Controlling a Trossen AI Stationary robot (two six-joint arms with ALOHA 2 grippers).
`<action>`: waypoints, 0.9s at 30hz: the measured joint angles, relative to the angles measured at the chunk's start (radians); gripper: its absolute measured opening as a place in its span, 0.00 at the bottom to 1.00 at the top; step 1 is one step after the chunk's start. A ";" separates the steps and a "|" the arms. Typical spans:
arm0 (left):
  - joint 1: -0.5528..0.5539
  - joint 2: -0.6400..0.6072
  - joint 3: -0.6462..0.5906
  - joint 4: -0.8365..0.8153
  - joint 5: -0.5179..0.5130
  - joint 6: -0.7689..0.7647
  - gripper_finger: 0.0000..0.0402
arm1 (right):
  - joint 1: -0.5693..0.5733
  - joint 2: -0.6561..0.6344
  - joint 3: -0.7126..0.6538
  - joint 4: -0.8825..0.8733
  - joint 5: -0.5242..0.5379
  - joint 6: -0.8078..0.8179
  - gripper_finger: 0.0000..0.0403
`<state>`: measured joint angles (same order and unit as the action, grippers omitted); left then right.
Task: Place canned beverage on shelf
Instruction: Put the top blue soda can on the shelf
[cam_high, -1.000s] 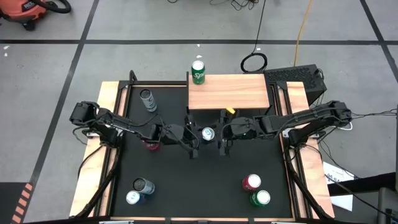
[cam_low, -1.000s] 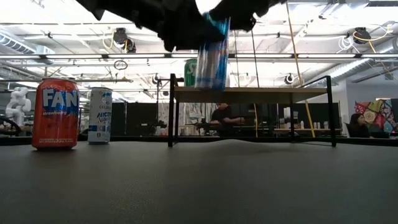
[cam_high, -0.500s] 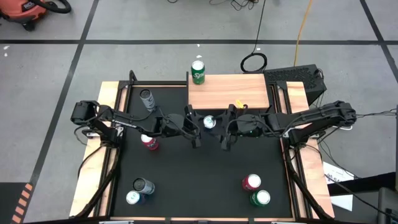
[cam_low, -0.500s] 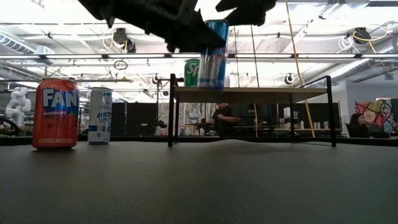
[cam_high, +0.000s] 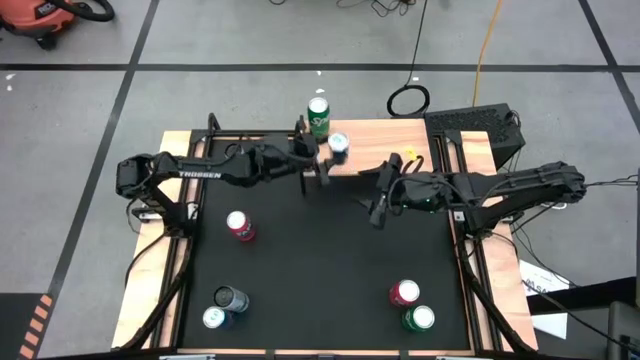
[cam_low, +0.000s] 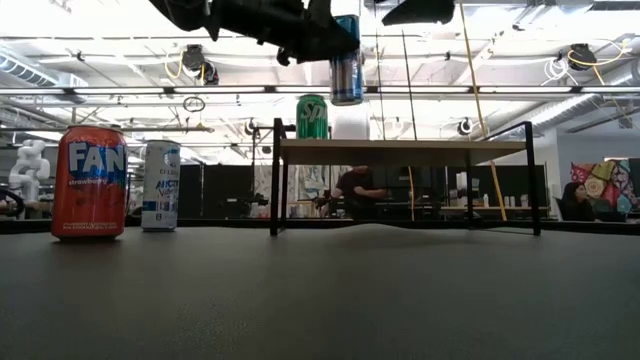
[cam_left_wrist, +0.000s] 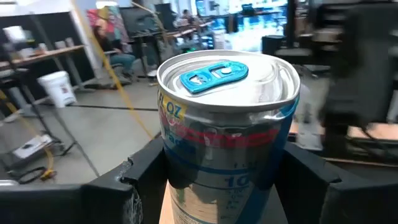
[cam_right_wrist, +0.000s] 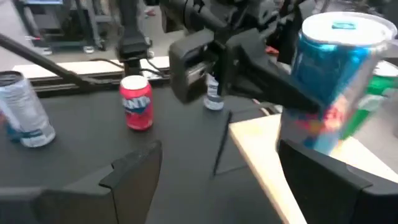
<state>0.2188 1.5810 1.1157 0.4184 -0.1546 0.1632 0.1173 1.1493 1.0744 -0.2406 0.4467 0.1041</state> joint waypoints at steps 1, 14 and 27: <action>0.012 0.000 0.003 -0.004 0.009 0.000 0.59 | 0.000 -0.005 0.000 -0.002 0.004 0.005 0.77; 0.109 0.136 0.006 0.099 0.074 -0.038 0.59 | -0.006 -0.009 0.001 -0.044 0.081 -0.006 0.77; 0.154 0.167 0.006 0.098 0.103 -0.053 0.59 | -0.007 -0.012 0.001 -0.046 0.081 -0.009 0.77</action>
<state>0.3729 1.7481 1.1221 0.5167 -0.0517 0.1101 0.1100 1.1378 1.0752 -0.2863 0.5274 0.0954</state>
